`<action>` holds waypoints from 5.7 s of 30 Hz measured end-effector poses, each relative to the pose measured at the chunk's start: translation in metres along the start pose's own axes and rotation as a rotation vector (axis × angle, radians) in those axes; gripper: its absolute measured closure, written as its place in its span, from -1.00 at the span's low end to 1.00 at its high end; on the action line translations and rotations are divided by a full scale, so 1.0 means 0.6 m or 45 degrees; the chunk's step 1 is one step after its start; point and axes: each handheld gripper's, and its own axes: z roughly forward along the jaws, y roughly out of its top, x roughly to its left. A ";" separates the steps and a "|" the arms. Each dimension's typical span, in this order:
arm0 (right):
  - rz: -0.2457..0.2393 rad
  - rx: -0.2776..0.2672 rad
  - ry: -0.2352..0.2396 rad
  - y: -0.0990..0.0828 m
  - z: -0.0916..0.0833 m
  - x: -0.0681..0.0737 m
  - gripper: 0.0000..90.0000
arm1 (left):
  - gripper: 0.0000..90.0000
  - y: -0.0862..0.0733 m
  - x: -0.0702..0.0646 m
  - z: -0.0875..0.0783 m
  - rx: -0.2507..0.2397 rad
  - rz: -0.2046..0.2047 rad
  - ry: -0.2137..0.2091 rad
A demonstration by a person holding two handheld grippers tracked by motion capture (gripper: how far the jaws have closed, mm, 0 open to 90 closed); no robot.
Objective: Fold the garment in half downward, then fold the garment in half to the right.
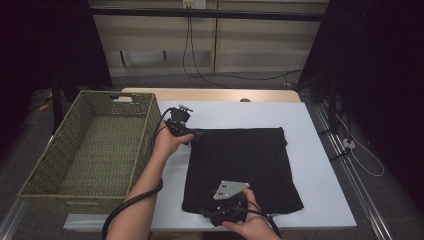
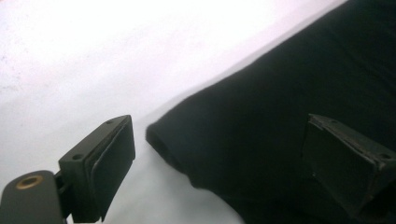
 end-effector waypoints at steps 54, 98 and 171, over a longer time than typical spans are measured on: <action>0.130 -0.037 -0.053 0.008 -0.001 -0.018 0.79 | 0.66 -0.018 0.026 0.031 0.087 -0.113 -0.033; 0.134 -0.068 0.060 0.026 0.009 -0.010 0.82 | -0.01 0.037 0.065 -0.002 0.098 -0.160 0.121; 0.207 -0.367 0.109 0.151 -0.016 -0.019 0.82 | 0.84 0.150 0.092 -0.121 0.238 -0.340 0.218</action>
